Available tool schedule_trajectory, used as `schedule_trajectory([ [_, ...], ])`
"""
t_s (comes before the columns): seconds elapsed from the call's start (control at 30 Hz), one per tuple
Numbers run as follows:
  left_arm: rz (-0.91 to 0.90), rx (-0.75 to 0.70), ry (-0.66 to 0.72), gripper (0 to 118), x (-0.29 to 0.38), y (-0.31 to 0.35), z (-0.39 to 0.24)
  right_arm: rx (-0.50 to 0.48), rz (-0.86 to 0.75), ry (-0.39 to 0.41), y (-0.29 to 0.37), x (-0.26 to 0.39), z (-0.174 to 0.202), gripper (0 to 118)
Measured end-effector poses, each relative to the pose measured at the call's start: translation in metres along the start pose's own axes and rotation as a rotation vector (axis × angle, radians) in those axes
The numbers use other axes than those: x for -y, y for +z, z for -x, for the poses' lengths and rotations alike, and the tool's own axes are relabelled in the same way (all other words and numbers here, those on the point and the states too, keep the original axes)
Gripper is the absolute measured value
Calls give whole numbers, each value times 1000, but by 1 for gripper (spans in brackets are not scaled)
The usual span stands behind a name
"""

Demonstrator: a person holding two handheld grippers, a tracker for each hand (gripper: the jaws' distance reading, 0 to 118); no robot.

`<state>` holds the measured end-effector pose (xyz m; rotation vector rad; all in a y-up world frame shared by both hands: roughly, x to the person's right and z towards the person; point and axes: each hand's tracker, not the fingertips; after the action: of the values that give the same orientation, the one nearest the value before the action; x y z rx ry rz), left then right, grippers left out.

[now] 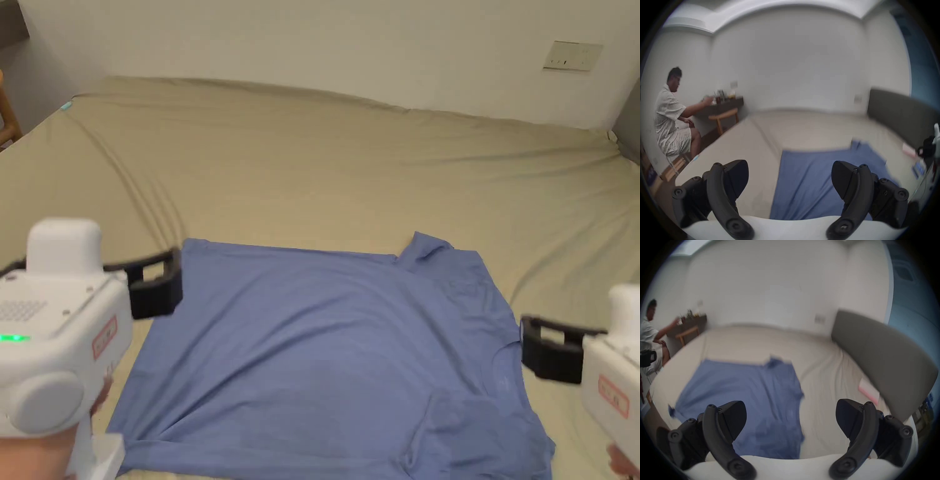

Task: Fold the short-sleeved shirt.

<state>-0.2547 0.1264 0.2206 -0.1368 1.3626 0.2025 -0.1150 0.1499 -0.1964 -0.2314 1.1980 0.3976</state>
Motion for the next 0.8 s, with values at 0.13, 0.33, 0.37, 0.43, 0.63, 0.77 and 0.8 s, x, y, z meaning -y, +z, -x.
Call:
schedule_trajectory([
  [0.13,-132,0,-134,98,-44,30,-54,-1,-191,42,31,-46,32,108],
  [0.33,-199,-20,-222,16,-43,46,-101,-18,-275,114,51,-53,67,10],
  [0.37,-205,-17,-222,5,-40,49,-105,-23,-274,118,47,-50,66,0],
  [0.43,-207,-24,-223,0,-34,52,-112,-20,-283,131,48,-45,72,0],
  [0.63,-178,17,-205,0,-33,52,-106,-28,-268,154,43,-37,68,0],
  [0.77,-135,29,-203,0,-32,53,-94,-29,-256,142,40,-33,62,0],
  [0.8,-103,38,-196,0,-28,51,-89,-30,-250,138,39,-31,60,0],
])
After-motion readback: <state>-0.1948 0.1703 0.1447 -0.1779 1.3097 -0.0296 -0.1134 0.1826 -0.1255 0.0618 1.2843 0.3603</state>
